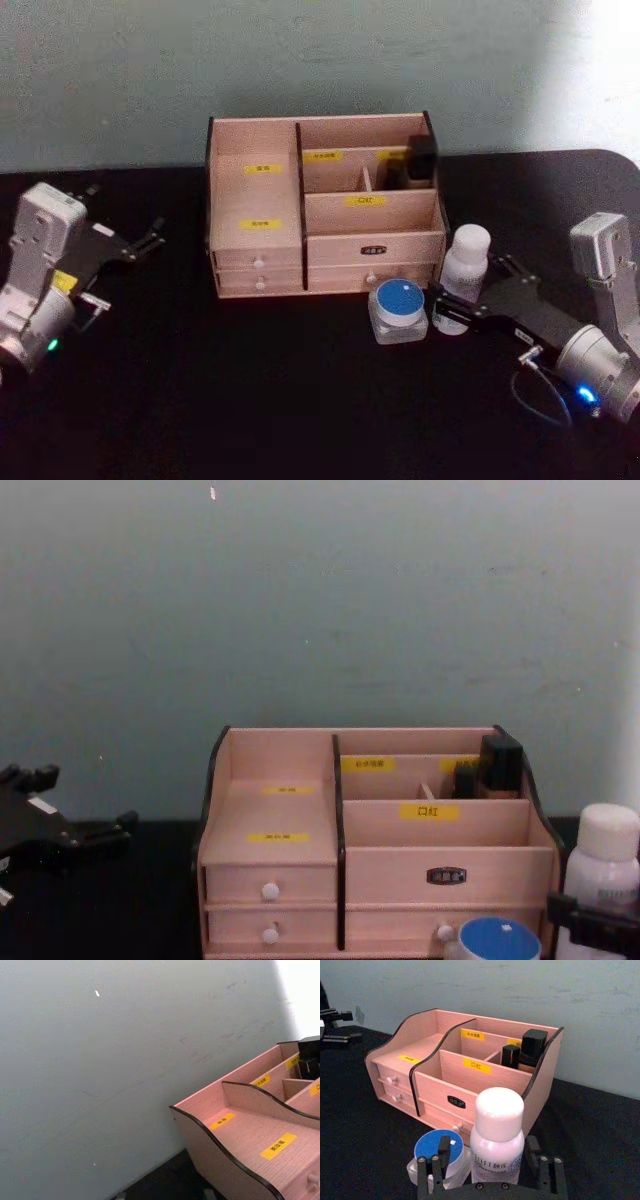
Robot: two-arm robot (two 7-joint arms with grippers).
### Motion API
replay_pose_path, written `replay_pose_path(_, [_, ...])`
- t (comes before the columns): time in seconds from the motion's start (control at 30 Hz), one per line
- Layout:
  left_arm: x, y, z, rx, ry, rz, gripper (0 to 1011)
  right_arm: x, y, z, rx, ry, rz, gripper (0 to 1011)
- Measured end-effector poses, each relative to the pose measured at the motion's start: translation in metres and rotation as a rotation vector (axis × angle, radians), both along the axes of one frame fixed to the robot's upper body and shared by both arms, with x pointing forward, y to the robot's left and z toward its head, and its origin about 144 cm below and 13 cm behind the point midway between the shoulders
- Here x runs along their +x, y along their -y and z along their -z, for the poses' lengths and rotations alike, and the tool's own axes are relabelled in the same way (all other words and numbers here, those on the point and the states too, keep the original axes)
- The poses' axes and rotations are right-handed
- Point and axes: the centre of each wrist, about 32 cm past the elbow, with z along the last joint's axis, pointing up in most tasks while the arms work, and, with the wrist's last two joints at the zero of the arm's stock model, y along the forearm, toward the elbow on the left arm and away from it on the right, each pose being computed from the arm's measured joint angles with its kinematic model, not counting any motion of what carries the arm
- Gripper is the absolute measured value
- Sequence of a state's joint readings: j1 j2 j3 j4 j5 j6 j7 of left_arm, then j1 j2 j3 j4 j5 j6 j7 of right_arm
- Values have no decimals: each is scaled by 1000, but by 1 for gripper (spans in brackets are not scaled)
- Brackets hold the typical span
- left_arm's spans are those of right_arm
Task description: Pick up the facial cleanser and watermelon frost from the table and place them into the tiered storage box.
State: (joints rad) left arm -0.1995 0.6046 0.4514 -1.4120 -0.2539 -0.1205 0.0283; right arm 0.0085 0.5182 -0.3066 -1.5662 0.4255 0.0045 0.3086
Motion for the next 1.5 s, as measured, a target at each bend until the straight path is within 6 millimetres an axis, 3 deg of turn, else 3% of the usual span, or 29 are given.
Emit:
replay_pose_path(0.23, [0,0,0,0,0,0,1001,0,0,0,1,1,0,821])
replay_pose_path(0.47, [0,0,0,0,0,0,1001,0,0,0,1,1,0,600])
replay_pose_path(0.97, [0,0,0,0,0,0,1001,-3,1,-4,7,10,-5,600])
replay_pose_path(1.5, [0,0,0,0,0,0,1001,-12,11,-65,62,80,-43,600])
